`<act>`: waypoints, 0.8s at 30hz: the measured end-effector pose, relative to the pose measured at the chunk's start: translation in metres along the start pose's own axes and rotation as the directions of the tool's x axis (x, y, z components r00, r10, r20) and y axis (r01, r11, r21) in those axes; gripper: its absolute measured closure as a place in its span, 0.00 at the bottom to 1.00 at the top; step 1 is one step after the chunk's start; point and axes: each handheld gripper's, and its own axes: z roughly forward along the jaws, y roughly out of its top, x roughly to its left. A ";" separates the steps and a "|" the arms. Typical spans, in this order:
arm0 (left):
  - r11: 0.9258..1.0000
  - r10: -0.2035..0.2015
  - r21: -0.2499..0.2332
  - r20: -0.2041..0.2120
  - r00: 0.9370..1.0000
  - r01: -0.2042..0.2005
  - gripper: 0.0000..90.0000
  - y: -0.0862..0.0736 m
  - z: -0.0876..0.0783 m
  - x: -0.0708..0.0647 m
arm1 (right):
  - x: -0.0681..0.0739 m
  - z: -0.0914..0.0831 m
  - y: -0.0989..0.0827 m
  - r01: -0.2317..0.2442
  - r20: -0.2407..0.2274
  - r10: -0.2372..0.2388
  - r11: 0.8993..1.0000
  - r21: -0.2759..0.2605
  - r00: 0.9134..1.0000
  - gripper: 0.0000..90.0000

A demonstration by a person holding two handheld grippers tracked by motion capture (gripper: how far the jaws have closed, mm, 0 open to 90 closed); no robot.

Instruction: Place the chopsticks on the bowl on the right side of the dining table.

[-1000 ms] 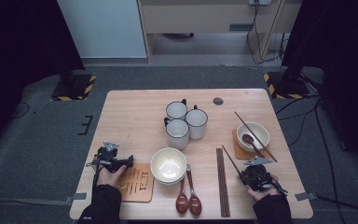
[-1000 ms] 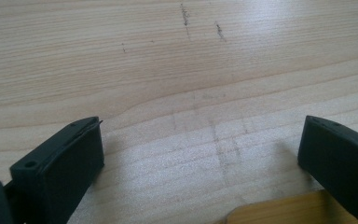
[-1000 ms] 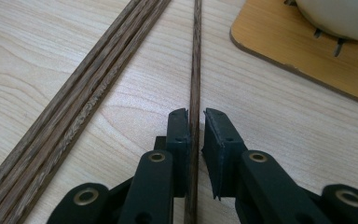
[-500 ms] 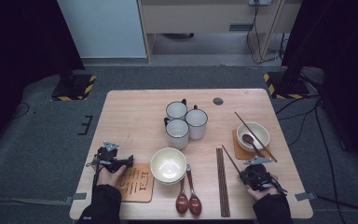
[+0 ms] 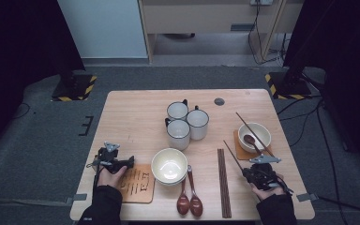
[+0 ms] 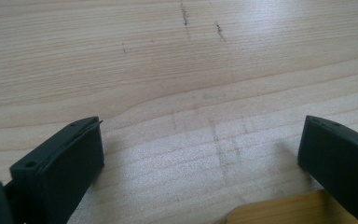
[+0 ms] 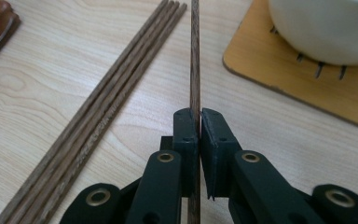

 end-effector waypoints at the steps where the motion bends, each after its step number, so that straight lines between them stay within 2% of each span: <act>1: 1.000 0.000 0.000 0.000 1.000 0.000 0.00 0.000 0.000 0.000 | 0.000 0.000 0.000 0.000 0.000 0.000 1.000 0.000 1.000 0.94; 11: 1.000 0.000 0.000 0.000 1.000 0.000 0.00 0.000 0.000 0.000 | 0.001 -0.012 0.009 -0.002 -0.019 0.001 0.998 -0.062 1.000 0.94; 24: 1.000 0.000 0.000 0.000 1.000 0.000 0.00 0.000 0.000 0.000 | 0.000 -0.033 0.022 -0.012 -0.038 0.006 0.990 -0.142 0.999 0.94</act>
